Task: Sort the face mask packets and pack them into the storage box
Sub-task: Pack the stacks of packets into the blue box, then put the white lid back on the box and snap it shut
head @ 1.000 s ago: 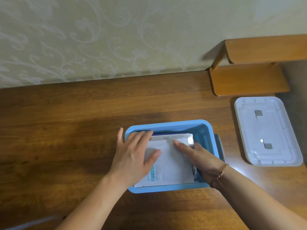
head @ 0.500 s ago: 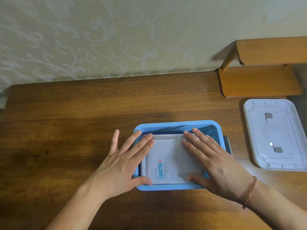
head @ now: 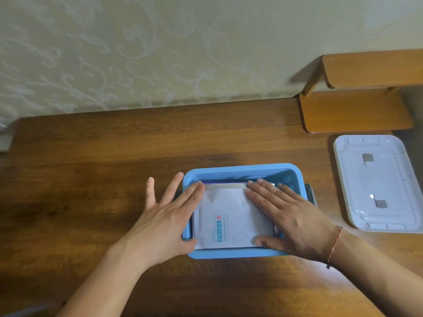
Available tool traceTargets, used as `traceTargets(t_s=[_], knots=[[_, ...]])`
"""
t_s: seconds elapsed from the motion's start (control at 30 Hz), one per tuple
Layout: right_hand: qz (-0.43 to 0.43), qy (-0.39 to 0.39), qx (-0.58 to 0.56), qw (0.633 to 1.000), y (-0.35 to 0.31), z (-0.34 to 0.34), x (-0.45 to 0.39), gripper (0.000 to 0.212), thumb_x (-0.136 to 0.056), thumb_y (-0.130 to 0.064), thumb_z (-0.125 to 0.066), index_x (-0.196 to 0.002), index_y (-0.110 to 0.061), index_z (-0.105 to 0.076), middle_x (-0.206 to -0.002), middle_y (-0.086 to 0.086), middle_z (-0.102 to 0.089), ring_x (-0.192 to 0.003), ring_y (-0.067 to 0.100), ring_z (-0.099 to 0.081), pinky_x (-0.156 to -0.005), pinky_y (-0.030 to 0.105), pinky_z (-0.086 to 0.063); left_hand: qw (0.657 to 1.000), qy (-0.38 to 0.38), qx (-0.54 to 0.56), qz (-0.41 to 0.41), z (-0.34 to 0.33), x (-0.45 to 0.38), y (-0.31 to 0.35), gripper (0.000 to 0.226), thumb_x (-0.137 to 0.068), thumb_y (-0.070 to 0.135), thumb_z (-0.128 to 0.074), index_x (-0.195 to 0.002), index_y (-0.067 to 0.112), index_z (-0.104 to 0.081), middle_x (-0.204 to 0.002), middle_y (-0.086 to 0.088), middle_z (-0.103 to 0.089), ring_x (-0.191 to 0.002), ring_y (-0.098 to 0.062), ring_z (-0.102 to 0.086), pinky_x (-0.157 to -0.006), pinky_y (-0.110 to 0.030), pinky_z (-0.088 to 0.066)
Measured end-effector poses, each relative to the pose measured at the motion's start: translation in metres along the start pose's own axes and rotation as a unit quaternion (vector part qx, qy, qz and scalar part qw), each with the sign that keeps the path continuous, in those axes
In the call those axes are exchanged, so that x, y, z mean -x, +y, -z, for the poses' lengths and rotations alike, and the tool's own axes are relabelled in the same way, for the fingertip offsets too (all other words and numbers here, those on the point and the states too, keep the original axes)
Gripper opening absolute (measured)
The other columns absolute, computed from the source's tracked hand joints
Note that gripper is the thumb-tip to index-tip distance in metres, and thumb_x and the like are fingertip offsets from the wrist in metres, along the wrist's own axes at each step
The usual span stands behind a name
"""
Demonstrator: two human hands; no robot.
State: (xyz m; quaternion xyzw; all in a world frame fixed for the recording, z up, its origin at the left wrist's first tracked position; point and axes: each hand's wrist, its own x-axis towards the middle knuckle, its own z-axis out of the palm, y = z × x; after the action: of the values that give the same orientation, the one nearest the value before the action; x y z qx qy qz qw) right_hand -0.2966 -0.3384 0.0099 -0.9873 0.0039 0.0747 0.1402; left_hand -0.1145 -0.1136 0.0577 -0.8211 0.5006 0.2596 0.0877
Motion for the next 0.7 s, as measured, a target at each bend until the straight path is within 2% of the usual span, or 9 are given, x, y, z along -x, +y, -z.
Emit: traceTargets(t_s=[0.17,0.33,0.4,0.47,0.53,0.6,0.63,0.7], knots=[[0.000,0.009,0.015,1.000,-0.002,-0.001,0.001,0.095,-0.082,-0.077,-0.042,-0.153,-0.018,-0.023,-0.160,0.001,-0.024,-0.148,0.022,-0.020,-0.115,0.049,-0.024,0.999,-0.012,-0.030,0.026,0.009,0.003,0.011,0.110,-0.088,0.056,-0.056,-0.149,0.025,0.030,-0.161,0.008,0.026,-0.141,-0.019,0.040,-0.109,-0.064,0.026],[-0.001,0.038,-0.034,0.999,-0.001,0.002,0.007,0.098,-0.080,-0.077,-0.048,-0.154,-0.018,-0.022,-0.162,-0.001,-0.017,-0.151,0.016,-0.004,-0.120,0.044,-0.016,0.998,-0.020,0.037,0.050,0.020,0.016,0.018,0.106,-0.094,0.053,-0.050,-0.141,0.030,0.042,-0.152,0.014,0.042,-0.136,-0.009,0.044,-0.111,-0.053,0.026],[-0.003,0.068,-0.088,0.994,-0.002,0.007,0.011,0.095,-0.082,-0.074,-0.051,-0.153,-0.017,-0.025,-0.162,-0.001,-0.017,-0.151,0.014,-0.005,-0.121,0.043,-0.016,0.996,0.008,0.064,0.057,0.026,0.016,0.020,0.103,-0.094,0.056,-0.048,-0.141,0.034,0.040,-0.148,0.019,0.044,-0.136,-0.005,0.043,-0.114,-0.047,0.022],[-0.021,0.127,-0.180,0.975,-0.003,0.016,0.018,0.083,-0.086,-0.063,-0.057,-0.150,-0.016,-0.033,-0.159,-0.003,-0.026,-0.149,0.013,-0.016,-0.120,0.036,-0.020,0.984,0.095,0.141,0.057,0.034,0.010,0.026,0.094,-0.093,0.056,-0.049,-0.151,0.036,0.023,-0.151,0.029,0.029,-0.141,0.004,0.030,-0.118,-0.034,0.012],[-0.090,0.226,-0.261,0.934,0.003,0.024,0.033,0.068,-0.086,-0.048,-0.063,-0.142,-0.015,-0.044,-0.150,-0.005,-0.042,-0.143,0.010,-0.033,-0.116,0.025,-0.027,0.938,0.215,0.265,0.061,0.042,-0.006,0.041,0.075,-0.093,0.046,-0.055,-0.155,0.034,-0.014,-0.154,0.030,-0.007,-0.143,0.011,0.000,-0.113,-0.010,-0.002],[-0.205,0.344,-0.309,0.863,0.017,0.025,0.055,0.053,-0.086,-0.038,-0.063,-0.132,-0.014,-0.055,-0.136,-0.004,-0.057,-0.129,0.007,-0.050,-0.108,0.019,-0.038,0.886,0.310,0.340,0.065,0.052,-0.032,0.065,0.056,-0.094,0.036,-0.058,-0.146,0.026,-0.042,-0.147,0.019,-0.037,-0.134,0.010,-0.026,-0.102,0.003,-0.013],[-0.274,0.399,-0.334,0.809,0.024,0.022,0.065,0.044,-0.087,-0.035,-0.063,-0.126,-0.014,-0.060,-0.128,-0.002,-0.062,-0.120,0.006,-0.057,-0.102,0.017,-0.043,0.874,0.333,0.351,0.051,0.059,-0.047,0.081,0.050,-0.094,0.032,-0.059,-0.142,0.023,-0.049,-0.143,0.014,-0.045,-0.128,0.009,-0.032,-0.099,0.005,-0.016],[-0.416,0.485,-0.375,0.672,0.047,0.005,0.086,0.020,-0.091,-0.023,-0.065,-0.110,-0.020,-0.066,-0.117,0.005,-0.068,-0.103,0.007,-0.064,-0.091,0.013,-0.049,0.874,0.326,0.361,-0.006,0.074,-0.083,0.121,0.045,-0.095,0.030,-0.059,-0.138,0.021,-0.052,-0.137,0.013,-0.048,-0.125,0.006,-0.037,-0.099,0.002,-0.020]])
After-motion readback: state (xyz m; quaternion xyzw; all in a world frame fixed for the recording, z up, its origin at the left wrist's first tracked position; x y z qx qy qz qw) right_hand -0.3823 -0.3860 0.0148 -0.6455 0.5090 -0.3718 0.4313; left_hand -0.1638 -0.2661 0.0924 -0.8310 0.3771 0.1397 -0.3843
